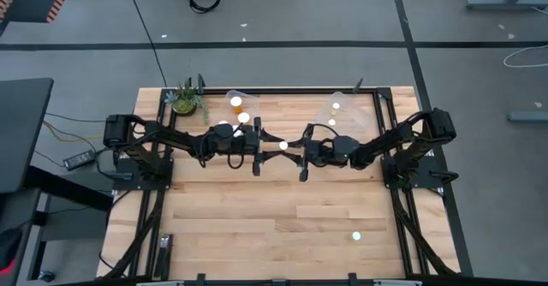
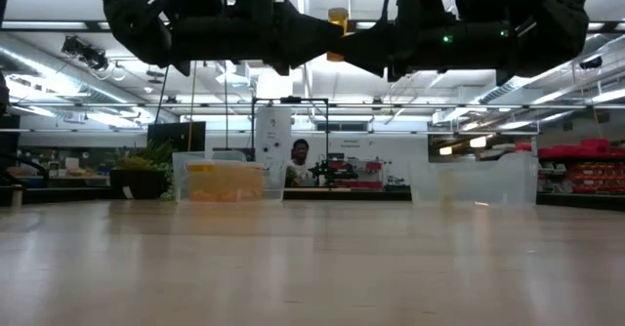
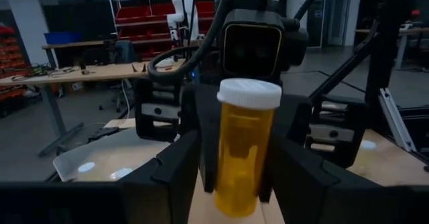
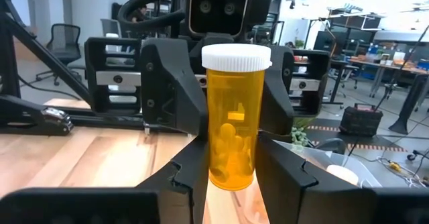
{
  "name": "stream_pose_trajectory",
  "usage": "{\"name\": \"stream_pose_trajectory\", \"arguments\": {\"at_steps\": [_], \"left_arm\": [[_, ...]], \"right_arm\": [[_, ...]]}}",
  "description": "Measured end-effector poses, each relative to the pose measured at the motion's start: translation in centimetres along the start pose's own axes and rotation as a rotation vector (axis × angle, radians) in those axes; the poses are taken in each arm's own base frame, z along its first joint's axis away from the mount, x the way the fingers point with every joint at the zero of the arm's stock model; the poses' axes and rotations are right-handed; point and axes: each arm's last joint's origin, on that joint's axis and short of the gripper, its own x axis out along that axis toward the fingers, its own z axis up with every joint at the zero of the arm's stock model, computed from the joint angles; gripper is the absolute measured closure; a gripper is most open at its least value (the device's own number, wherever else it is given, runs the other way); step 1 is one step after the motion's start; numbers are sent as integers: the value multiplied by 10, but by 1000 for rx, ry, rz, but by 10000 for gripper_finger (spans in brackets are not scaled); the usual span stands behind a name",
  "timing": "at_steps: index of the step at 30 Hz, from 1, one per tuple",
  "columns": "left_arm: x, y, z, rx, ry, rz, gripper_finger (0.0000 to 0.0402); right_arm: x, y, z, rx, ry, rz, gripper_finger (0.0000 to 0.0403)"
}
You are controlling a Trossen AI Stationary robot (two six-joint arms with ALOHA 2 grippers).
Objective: Pick and place medicine bottles into bin by pill shape (circle, oval)
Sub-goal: Put the small orange pill bottle into the right transparent bin
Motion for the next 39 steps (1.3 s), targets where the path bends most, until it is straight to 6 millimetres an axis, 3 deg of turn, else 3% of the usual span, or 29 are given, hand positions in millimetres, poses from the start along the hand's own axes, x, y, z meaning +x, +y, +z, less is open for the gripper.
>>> {"name": "stream_pose_trajectory", "arguments": {"at_steps": [8,22,34,39], "left_arm": [[0,0,2,0,-24,2,216],[0,0,0,25,-1,-2,296],[-1,5,-5,25,48,20,296],[-1,9,-8,23,75,28,295]], "right_arm": [[3,0,1,-13,12,4,283],[3,1,-1,7,30,6,281],[-2,0,-10,48,200,-26,231],[-15,-5,1,51,327,-52,214]]}}
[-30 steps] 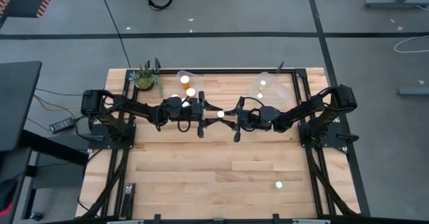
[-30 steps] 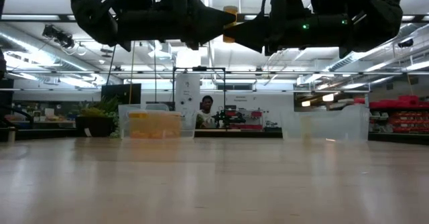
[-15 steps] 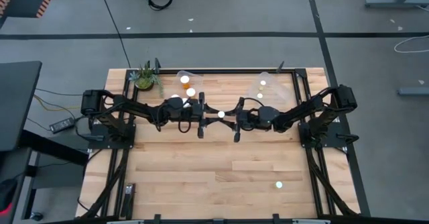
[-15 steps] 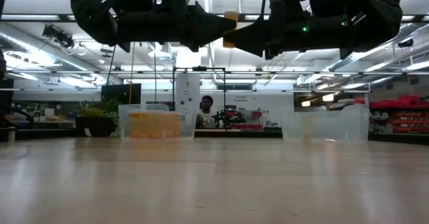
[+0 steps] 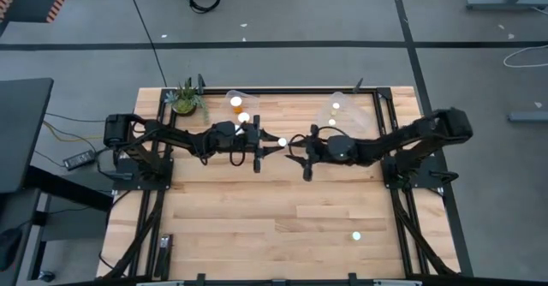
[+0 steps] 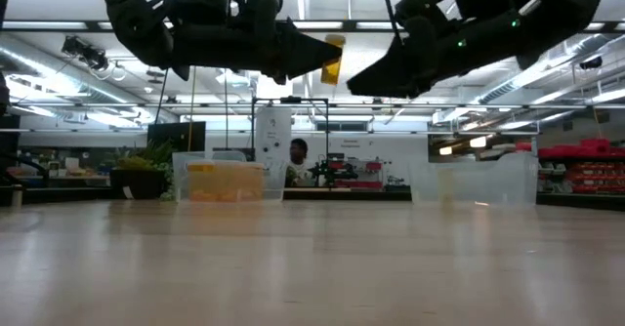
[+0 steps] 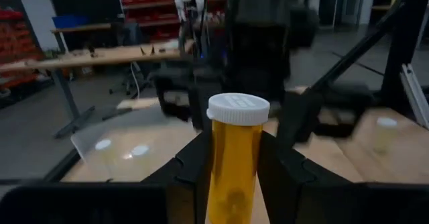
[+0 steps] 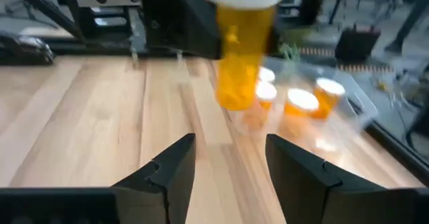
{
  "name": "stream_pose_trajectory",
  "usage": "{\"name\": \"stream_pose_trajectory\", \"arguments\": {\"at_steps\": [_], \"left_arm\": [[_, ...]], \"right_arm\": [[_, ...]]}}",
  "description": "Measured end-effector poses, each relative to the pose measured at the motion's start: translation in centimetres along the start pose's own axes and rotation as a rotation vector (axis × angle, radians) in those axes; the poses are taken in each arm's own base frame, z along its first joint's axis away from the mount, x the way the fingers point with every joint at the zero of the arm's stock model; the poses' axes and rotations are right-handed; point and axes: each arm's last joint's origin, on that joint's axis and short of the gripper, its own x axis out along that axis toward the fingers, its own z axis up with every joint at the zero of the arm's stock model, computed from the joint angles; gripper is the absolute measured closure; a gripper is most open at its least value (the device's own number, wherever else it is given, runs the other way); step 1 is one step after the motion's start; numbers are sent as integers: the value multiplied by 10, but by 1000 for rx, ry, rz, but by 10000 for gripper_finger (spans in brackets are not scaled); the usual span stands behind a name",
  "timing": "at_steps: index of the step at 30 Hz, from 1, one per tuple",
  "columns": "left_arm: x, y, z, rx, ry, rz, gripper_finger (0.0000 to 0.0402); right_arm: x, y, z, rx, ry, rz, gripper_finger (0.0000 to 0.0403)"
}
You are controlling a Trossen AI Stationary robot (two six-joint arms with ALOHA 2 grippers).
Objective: Pick and place medicine bottles into bin by pill shape (circle, oval)
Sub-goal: Put the small orange pill bottle into the right transparent bin
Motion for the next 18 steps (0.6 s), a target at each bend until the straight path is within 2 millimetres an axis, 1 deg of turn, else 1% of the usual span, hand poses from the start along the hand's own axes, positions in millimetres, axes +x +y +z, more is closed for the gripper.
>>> {"name": "stream_pose_trajectory", "arguments": {"at_steps": [4,6,8,12,18], "left_arm": [[-1,5,-9,3,87,5,294],[-2,7,-14,9,141,9,294],[-3,10,-18,6,181,13,294],[-4,11,-22,0,224,13,294],[-4,7,-23,34,231,-3,294]], "right_arm": [[-19,-7,8,53,79,-15,209],[-24,-10,14,86,71,-21,209],[-27,-12,18,83,49,-23,209],[-22,-9,17,62,22,-17,209],[-2,-9,12,71,-2,-10,205]]}}
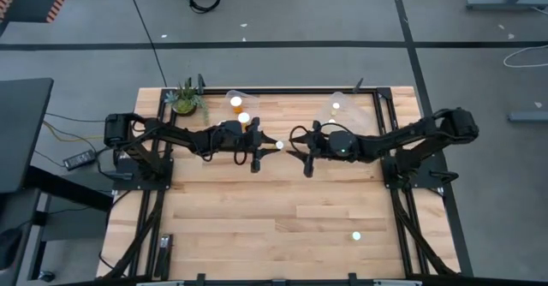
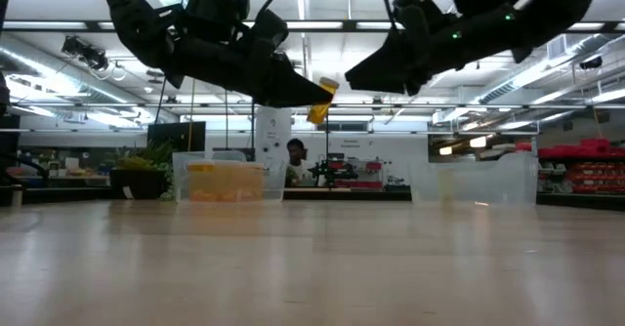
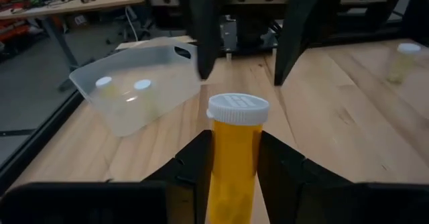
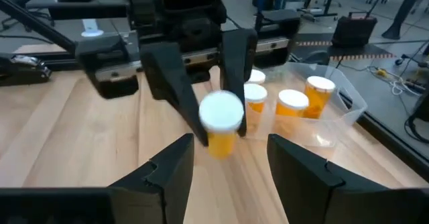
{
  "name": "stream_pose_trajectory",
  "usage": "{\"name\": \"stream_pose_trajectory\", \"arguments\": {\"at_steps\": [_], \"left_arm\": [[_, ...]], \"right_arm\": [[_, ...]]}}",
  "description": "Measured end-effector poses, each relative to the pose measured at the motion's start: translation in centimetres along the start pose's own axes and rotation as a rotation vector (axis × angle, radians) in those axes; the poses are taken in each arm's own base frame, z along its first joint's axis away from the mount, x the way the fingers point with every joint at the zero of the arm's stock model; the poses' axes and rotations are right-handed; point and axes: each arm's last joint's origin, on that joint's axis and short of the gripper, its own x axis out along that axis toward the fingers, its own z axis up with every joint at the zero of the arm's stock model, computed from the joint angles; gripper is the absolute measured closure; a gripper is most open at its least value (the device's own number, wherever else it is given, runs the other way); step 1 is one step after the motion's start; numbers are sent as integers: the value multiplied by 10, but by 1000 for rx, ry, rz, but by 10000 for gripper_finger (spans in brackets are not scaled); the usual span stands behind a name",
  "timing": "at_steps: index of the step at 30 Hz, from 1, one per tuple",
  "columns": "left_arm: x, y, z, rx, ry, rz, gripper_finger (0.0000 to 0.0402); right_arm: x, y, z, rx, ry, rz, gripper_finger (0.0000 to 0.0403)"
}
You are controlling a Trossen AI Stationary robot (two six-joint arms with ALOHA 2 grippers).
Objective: Pick and place medicine bottles into bin by pill shape (circle, oval)
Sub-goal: Put the small orange pill bottle into the right transparent bin
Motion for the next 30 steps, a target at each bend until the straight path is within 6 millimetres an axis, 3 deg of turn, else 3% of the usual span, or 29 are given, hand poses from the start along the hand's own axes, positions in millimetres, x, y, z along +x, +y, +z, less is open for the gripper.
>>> {"name": "stream_pose_trajectory", "arguments": {"at_steps": [5,11,23,30], "left_arm": [[0,-2,-2,11,22,-9,294],[0,-1,-3,21,28,-7,294],[0,-1,-1,20,7,-4,294],[0,-1,-1,19,9,-5,294]], "right_arm": [[17,4,12,-33,12,22,189],[20,5,22,-42,27,24,167],[38,8,6,-70,17,21,150],[39,4,7,-66,6,8,158]]}}
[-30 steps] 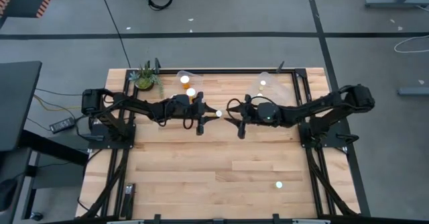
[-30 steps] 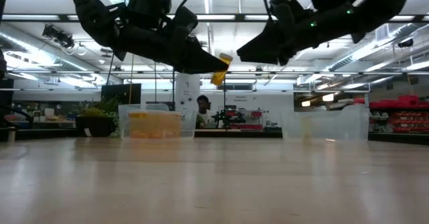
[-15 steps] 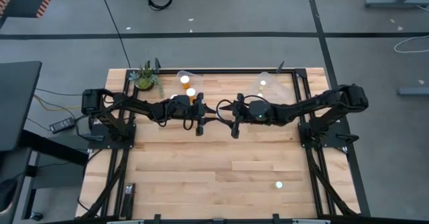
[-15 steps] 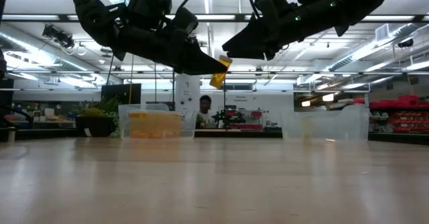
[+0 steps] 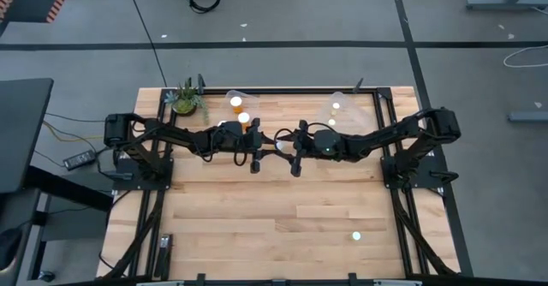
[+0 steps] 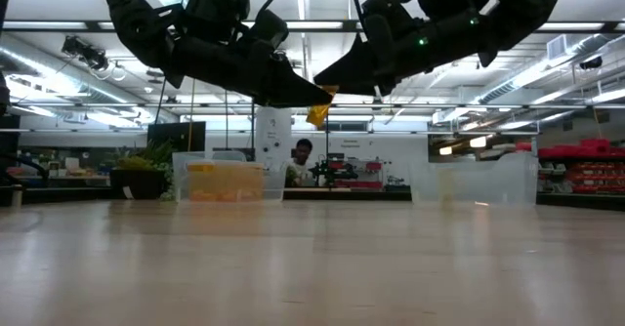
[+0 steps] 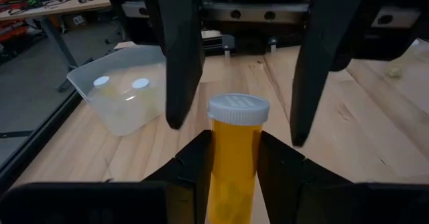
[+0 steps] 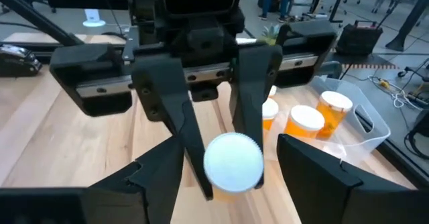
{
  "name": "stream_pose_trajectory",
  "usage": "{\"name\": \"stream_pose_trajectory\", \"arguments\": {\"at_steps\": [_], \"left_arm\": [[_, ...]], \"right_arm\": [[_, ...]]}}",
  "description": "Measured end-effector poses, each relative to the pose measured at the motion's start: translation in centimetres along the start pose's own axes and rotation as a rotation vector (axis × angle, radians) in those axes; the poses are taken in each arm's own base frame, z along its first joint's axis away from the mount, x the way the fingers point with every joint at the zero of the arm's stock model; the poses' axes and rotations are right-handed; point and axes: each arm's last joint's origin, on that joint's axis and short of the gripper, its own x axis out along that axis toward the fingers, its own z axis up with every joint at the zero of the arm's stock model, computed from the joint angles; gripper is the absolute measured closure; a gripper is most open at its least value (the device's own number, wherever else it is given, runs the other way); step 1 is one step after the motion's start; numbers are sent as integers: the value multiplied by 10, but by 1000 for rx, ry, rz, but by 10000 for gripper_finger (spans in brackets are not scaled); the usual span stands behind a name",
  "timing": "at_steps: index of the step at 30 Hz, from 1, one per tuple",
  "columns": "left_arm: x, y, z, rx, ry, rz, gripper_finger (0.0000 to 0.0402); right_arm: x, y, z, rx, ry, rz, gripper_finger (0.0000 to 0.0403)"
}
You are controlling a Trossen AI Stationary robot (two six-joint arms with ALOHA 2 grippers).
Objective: Pick and place medicine bottles into bin by pill shape (circle, oval)
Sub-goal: Put the small orange pill bottle into the right transparent bin
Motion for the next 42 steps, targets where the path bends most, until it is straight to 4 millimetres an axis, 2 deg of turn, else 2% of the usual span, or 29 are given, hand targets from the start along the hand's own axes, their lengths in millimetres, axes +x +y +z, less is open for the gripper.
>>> {"name": "stream_pose_trajectory", "arguments": {"at_steps": [21,42], "left_arm": [[0,0,0,2,3,0,294],[0,0,0,1,2,0,286]], "right_arm": [[0,0,-1,-5,9,0,266],[0,0,-2,-6,16,0,267]]}}
